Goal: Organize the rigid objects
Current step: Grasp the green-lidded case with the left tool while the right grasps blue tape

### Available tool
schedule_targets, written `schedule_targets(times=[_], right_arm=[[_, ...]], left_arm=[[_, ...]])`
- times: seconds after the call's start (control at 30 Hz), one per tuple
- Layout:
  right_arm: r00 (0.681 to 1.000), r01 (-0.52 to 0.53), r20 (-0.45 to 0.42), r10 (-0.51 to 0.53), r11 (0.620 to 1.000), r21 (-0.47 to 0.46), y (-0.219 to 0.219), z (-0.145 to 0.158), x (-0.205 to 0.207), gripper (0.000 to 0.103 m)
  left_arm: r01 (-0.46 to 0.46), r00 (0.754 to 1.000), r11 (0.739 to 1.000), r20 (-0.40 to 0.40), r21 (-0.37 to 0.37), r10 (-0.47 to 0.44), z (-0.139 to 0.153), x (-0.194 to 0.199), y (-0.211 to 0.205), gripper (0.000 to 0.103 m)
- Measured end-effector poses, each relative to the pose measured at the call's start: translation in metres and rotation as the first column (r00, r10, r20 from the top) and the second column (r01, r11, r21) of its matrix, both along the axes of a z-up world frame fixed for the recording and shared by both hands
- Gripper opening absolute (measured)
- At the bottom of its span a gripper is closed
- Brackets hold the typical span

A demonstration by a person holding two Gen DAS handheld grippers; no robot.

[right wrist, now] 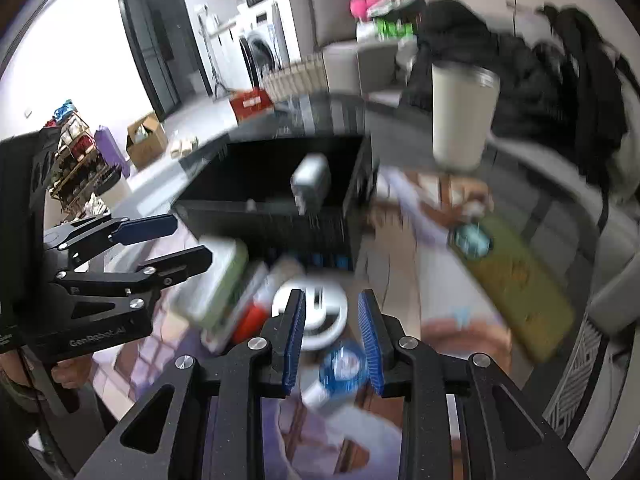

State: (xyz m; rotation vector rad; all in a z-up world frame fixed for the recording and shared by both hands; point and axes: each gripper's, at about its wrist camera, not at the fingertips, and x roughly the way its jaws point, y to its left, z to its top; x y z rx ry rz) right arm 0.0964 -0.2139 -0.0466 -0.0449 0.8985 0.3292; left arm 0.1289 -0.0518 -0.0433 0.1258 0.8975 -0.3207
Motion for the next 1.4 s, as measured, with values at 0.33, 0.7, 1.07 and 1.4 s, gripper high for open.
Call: schedule_targets(times=[0.33,0.7,1.07,1.4], right_arm=[[0.994,0.019,-0.103,-0.022,0.999,-0.032,-0.009,-0.040,-0.004,0.035],[0.994,-0.078,-0.087,0.071,0.994,-0.082,0.021,-0.054,-0.019,0.035],[0.988,-0.146,-0.071,0.140,0.986,-0.087,0.053,-0.055,-0.029,0.031],[0.987,-0.161,-0.038,0.158,0.983,-0.088,0.079,-0.051,-0.027,0.031]], left_arm=[[-0.020,1.000,0.998,-0.017,0.054,0.021,-0.018,0.004,-0.013,0.066],[-0.021,0.999,0.996,-0.034,0.085,0.024,-0.028,0.006,-0.012,0.064],[0.006,1.000,0.998,-0.027,0.059,-0.004,-0.027,-0.009,0.008,0.052],[0.004,1.000,1.000,-0.020,0.012,-0.004,-0.025,-0.028,0.031,0.052]])
